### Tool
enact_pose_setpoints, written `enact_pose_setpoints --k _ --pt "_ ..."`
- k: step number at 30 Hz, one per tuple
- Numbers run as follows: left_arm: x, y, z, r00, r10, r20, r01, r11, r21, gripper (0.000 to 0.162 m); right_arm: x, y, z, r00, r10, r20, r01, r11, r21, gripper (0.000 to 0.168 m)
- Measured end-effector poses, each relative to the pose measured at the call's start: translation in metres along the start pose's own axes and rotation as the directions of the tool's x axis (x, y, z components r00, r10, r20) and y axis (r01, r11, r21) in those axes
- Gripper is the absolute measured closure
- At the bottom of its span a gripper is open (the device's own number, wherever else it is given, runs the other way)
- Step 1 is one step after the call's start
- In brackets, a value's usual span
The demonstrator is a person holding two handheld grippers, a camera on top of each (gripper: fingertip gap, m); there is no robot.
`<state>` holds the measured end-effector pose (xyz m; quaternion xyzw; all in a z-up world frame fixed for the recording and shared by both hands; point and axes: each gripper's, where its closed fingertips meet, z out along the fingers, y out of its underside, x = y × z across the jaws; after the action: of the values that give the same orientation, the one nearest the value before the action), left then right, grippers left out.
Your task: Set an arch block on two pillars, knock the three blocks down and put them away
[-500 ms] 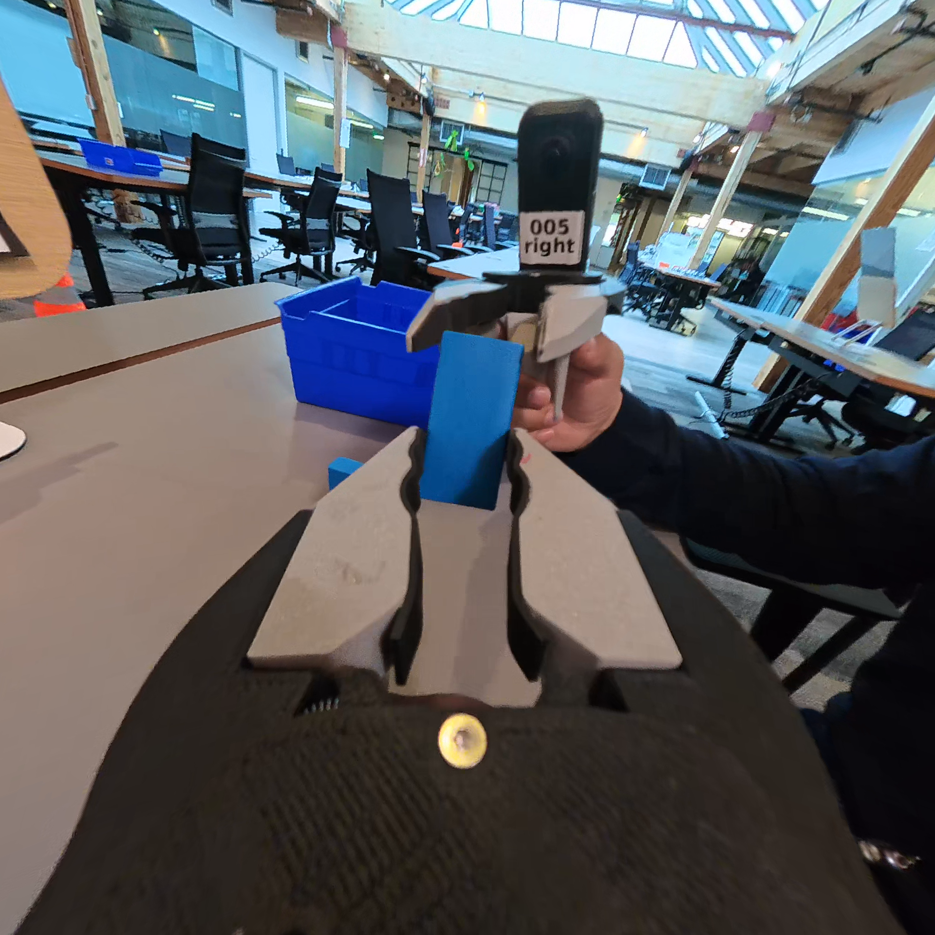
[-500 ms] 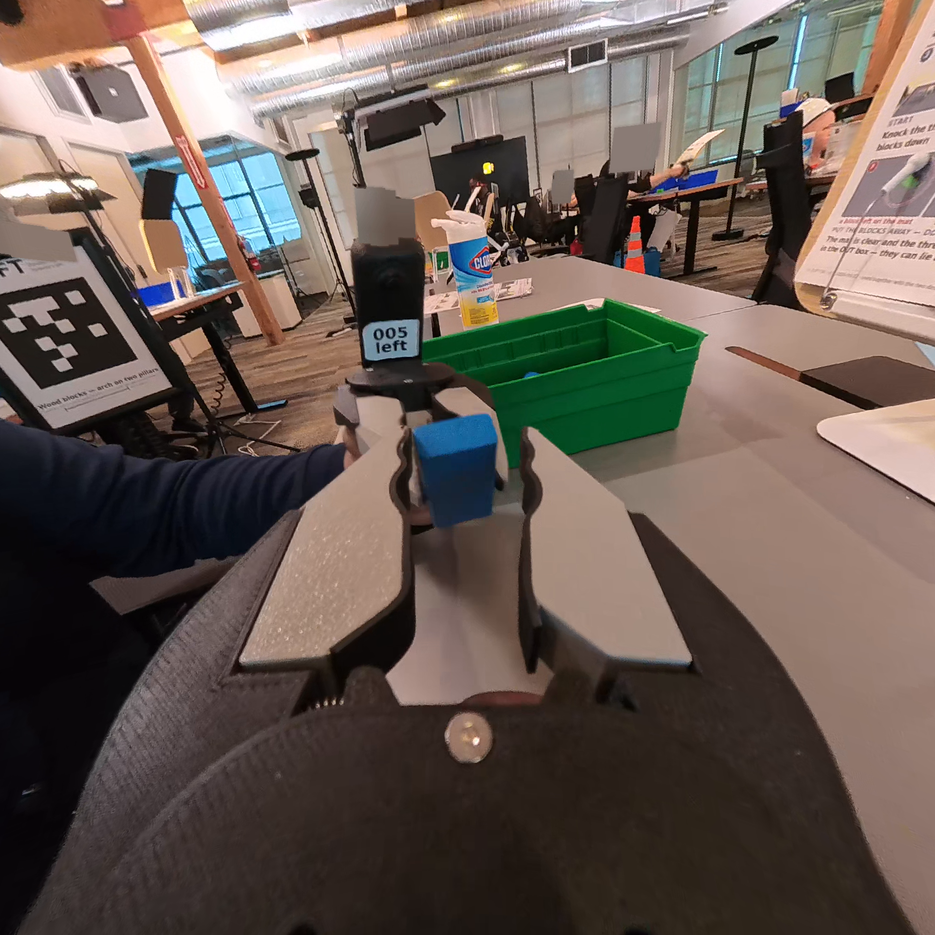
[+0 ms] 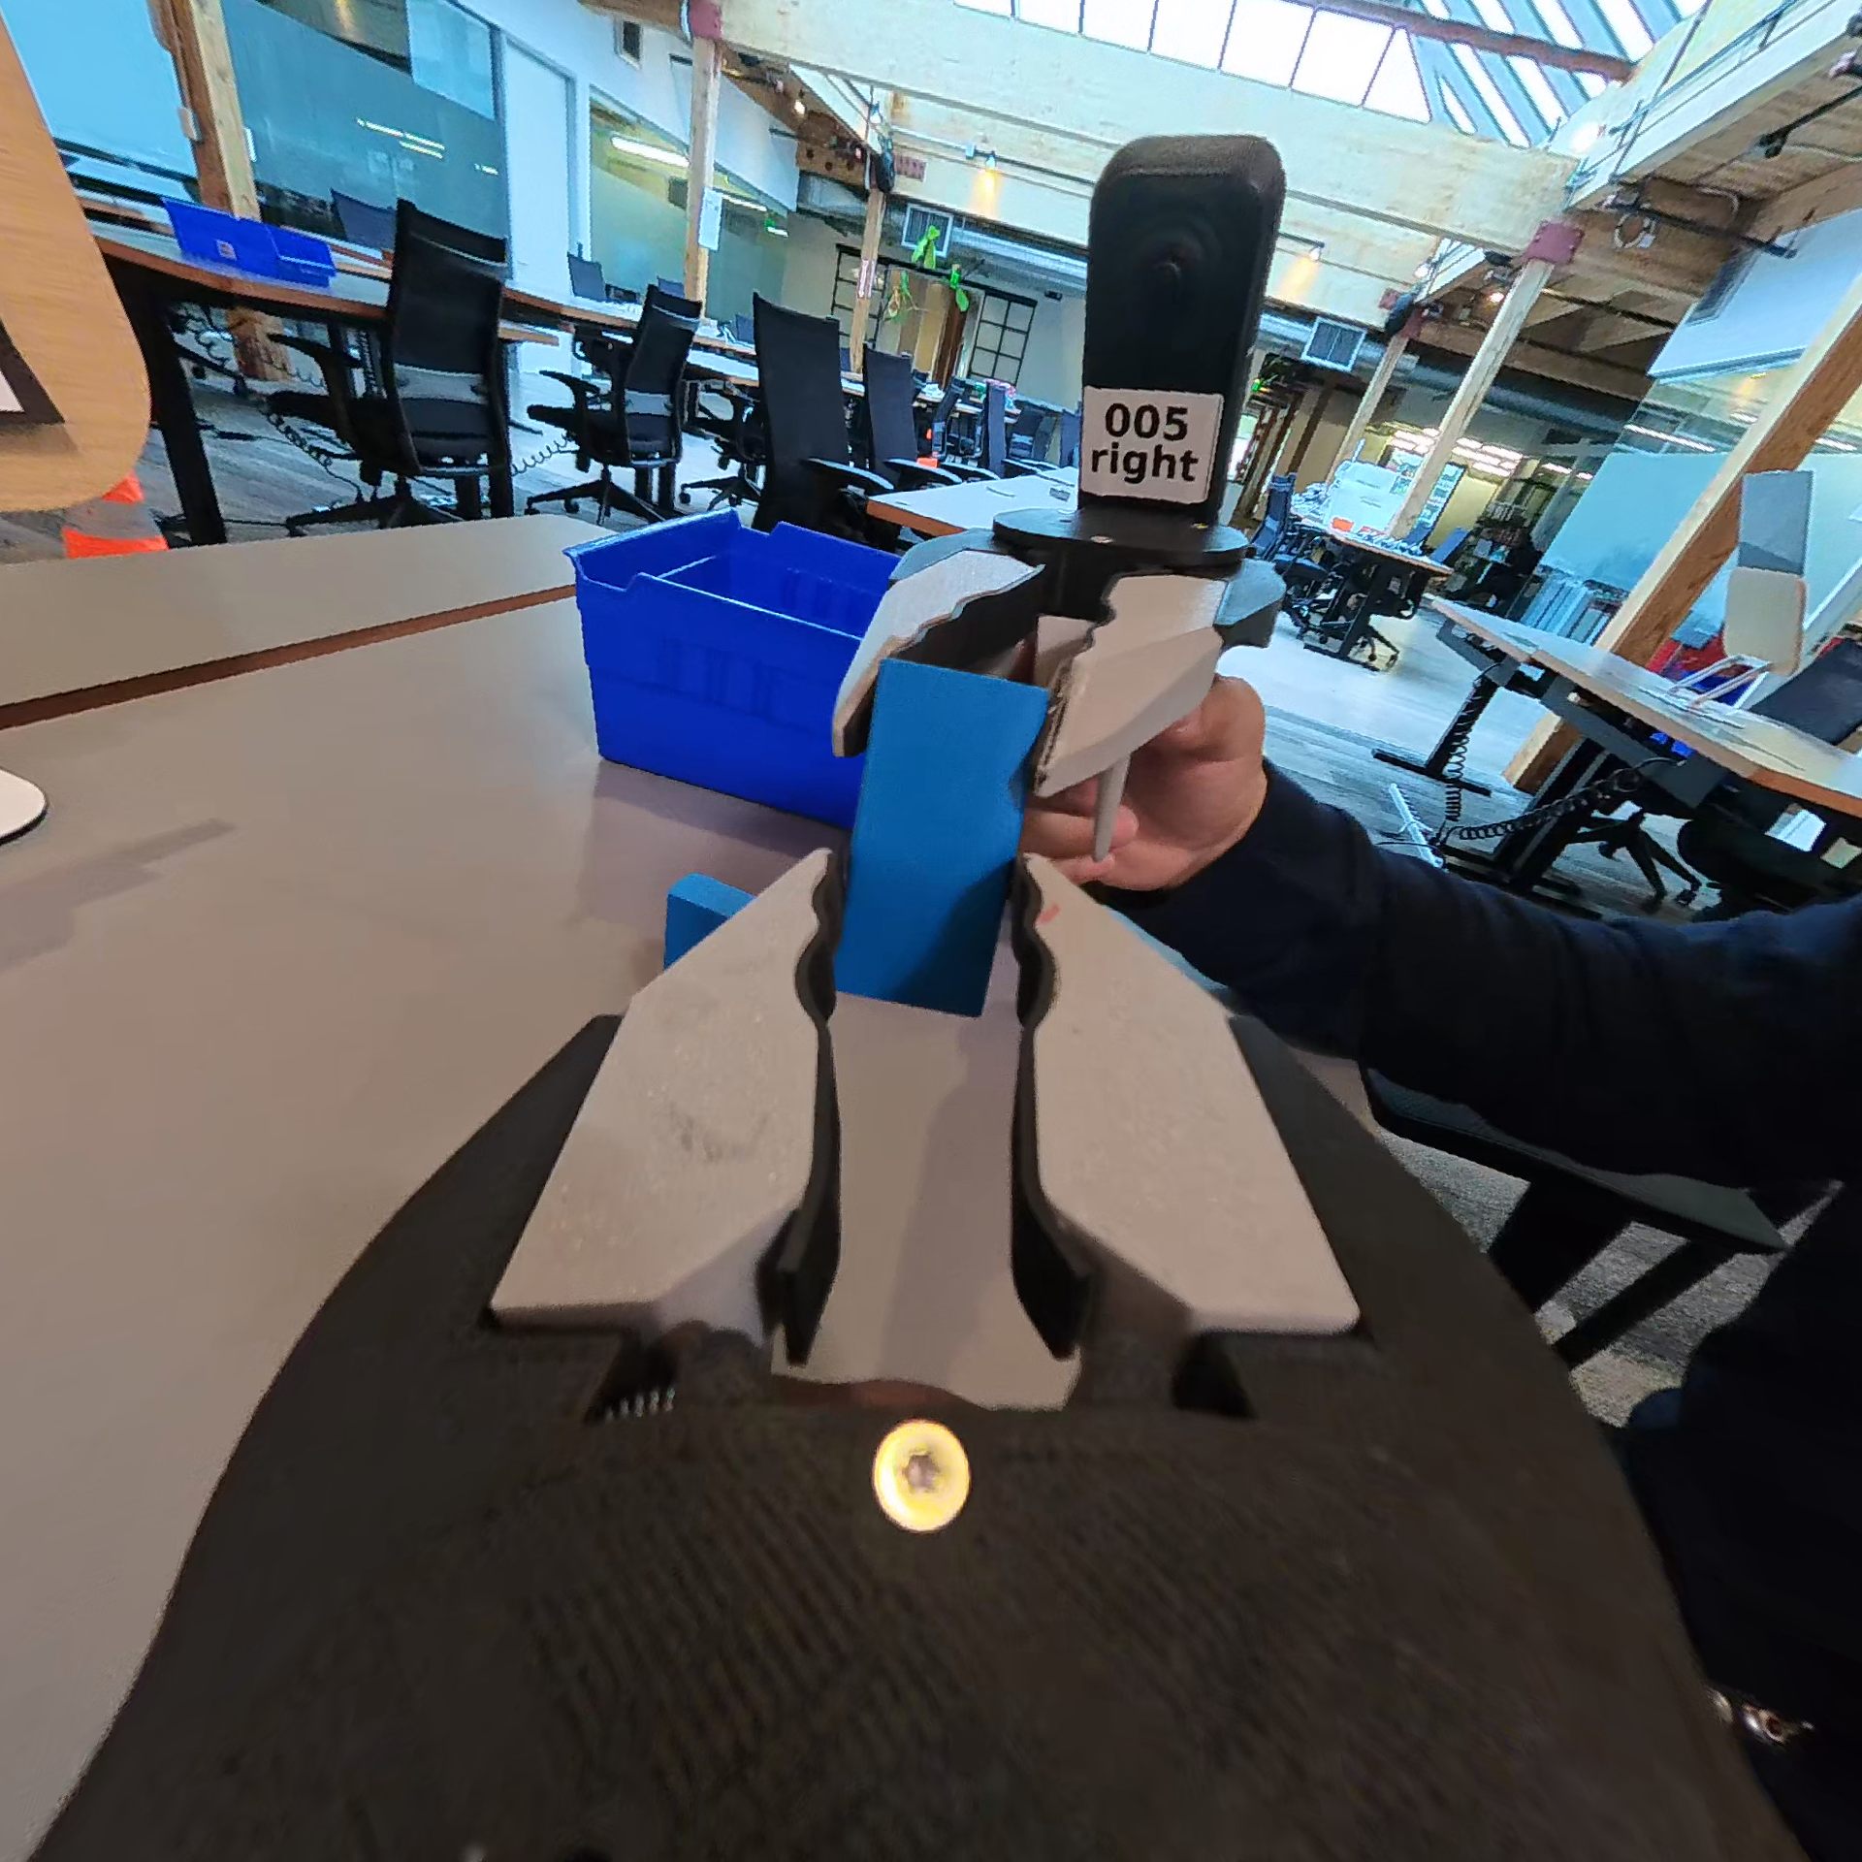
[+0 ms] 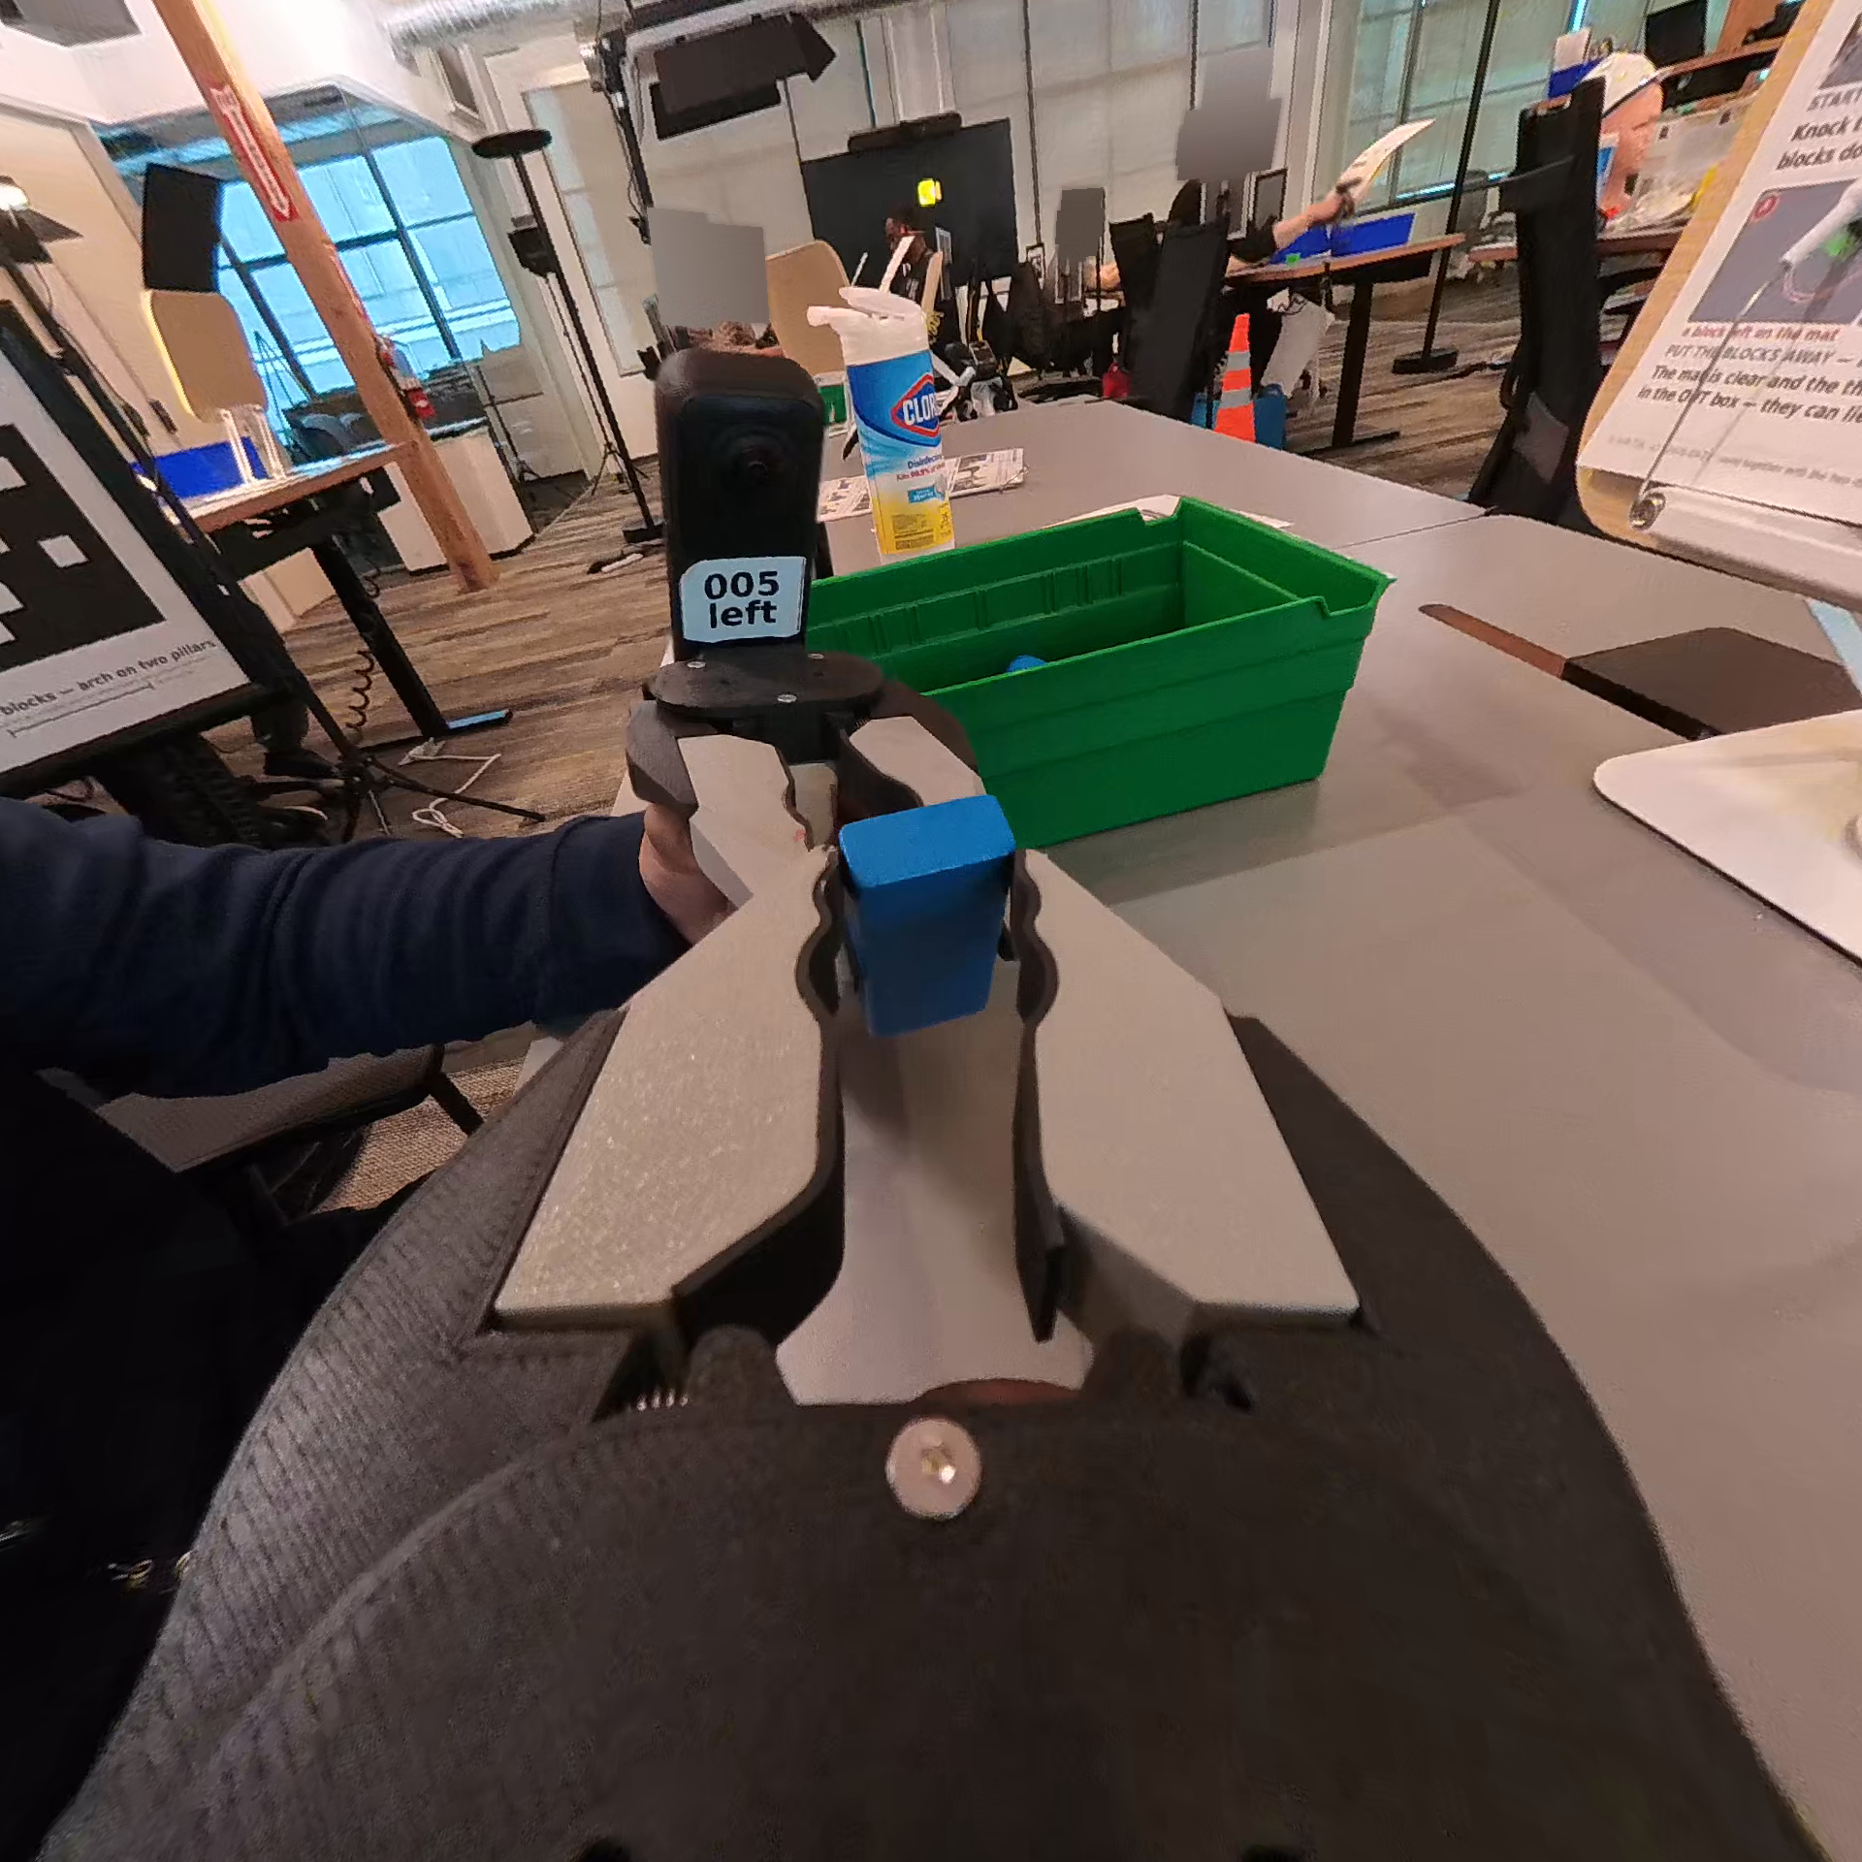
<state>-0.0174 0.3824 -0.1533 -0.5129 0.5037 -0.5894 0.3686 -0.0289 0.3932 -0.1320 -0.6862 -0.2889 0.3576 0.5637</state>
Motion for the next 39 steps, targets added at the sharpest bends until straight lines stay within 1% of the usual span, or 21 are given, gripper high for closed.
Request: enact_pose_setpoints --k 3,6,8,10,18,23,26,30,36,38,39 --pt "-0.002 0.006 0.002 0.999 0.035 0.025 -0.034 0.999 -0.037 0.132 0.001 0.006 0.002 1.000 0.006 -0.010 -0.007 0.999 -0.041 0.138" --pt "-0.001 0.019 0.007 0.997 0.075 0.033 -0.071 0.991 -0.110 0.132 0.002 0.016 0.006 1.000 0.005 -0.016 -0.007 0.996 -0.094 0.139" --pt "-0.005 0.029 0.010 0.994 0.096 0.055 -0.086 0.983 -0.163 0.131 0.005 0.027 0.008 0.999 -0.017 -0.036 0.011 0.988 -0.156 0.139" --pt "-0.008 0.034 0.011 0.991 0.113 0.069 -0.098 0.976 -0.193 0.131 0.007 0.032 0.009 0.998 -0.029 -0.047 0.020 0.983 -0.183 0.139" --pt "-0.006 0.027 0.008 0.992 0.105 0.063 -0.095 0.983 -0.156 0.131 0.006 0.033 0.008 0.999 0.033 -0.024 -0.037 0.983 -0.180 0.139" --pt "-0.003 0.018 0.005 0.995 0.094 0.044 -0.088 0.990 -0.113 0.131 0.003 0.022 0.005 0.996 0.085 0.017 -0.082 0.990 -0.112 0.138" --pt "-0.002 0.021 0.006 0.995 0.088 0.038 -0.082 0.989 -0.125 0.132 0.003 0.011 0.002 0.997 0.081 0.019 -0.080 0.996 -0.050 0.138" --pt "0.001 0.024 0.008 0.994 0.107 0.031 -0.102 0.985 -0.140 0.131 0.005 0.012 -0.001 0.998 0.067 0.013 -0.066 0.996 -0.051 0.155" --pt "0.001 0.024 0.009 0.994 0.102 0.034 -0.096 0.985 -0.140 0.132 0.001 0.012 0.001 0.996 0.082 0.035 -0.081 0.996 -0.045 0.148" --pt "0.001 0.023 0.009 0.995 0.098 0.031 -0.093 0.987 -0.134 0.132 0.002 0.011 0.001 0.996 0.086 0.031 -0.085 0.996 -0.040 0.150" --pt "0.002 0.023 0.009 0.995 0.097 0.027 -0.092 0.987 -0.134 0.132 0.004 0.011 0.000 0.997 0.081 0.022 -0.080 0.996 -0.042 0.154"
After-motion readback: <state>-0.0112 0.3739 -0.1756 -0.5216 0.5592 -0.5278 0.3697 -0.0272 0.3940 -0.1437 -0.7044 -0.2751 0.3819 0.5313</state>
